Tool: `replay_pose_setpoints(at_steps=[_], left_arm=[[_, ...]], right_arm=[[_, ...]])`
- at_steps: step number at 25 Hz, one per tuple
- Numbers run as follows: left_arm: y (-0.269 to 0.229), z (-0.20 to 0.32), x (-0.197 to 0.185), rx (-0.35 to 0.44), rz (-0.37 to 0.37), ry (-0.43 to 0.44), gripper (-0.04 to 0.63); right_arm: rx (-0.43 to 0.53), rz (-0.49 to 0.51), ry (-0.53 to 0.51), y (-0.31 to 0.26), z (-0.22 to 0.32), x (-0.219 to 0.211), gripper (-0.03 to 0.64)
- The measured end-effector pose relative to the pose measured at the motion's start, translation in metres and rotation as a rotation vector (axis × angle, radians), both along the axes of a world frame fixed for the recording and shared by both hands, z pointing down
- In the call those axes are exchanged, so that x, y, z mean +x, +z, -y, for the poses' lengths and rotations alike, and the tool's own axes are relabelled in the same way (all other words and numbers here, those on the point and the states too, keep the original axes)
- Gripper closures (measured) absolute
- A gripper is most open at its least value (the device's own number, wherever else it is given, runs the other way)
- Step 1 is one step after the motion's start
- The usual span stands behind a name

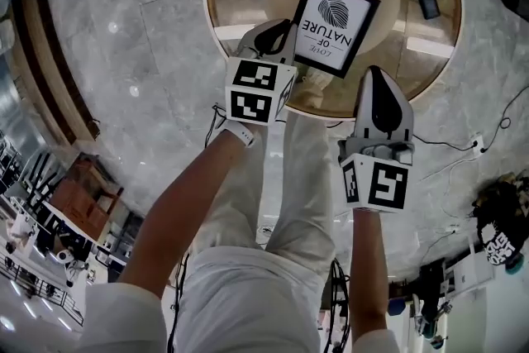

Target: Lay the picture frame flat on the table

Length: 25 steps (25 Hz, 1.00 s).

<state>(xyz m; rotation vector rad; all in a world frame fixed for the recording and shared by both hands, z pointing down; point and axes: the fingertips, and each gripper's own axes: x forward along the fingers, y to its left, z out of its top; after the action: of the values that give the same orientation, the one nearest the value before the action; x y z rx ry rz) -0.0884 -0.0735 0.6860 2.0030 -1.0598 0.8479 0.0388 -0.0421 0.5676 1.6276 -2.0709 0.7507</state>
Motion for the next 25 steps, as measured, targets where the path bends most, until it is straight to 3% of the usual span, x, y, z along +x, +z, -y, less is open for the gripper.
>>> replay_pose_setpoints(at_steps=[25], left_arm=[[-0.341,-0.039,-0.018,0.202,-0.103,0.026,0.592]], right_arm=[[0.090,-0.057,-0.002,-0.245,-0.038,0.018,0.611]])
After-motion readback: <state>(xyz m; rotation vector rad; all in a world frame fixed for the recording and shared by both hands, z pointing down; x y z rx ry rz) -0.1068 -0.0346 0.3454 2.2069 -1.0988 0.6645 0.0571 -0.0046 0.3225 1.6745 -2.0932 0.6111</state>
